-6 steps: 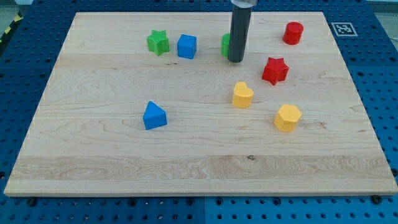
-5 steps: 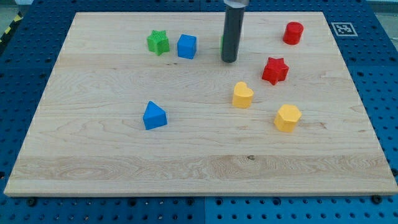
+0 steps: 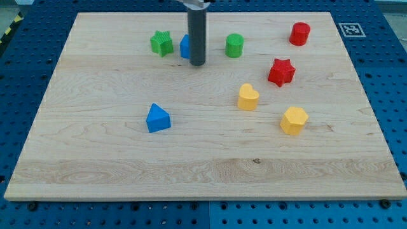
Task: Slide the blue cube slightly to the top
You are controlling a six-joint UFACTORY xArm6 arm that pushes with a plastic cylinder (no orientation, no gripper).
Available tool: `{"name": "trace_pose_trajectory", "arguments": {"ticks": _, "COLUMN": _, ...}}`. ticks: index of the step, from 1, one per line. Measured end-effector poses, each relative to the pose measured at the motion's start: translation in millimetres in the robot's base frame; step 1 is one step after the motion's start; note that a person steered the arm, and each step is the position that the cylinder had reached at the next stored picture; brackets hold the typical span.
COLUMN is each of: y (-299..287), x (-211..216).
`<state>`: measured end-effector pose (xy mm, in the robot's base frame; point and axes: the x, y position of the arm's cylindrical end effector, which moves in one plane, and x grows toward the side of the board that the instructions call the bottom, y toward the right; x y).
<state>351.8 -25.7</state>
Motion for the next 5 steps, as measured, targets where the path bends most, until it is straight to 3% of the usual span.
{"name": "trace_pose_trajectory", "arguments": {"ticks": 4, "y": -36, "x": -1}}
{"name": "trace_pose_trajectory", "arguments": {"ticks": 5, "y": -36, "x": -19}}
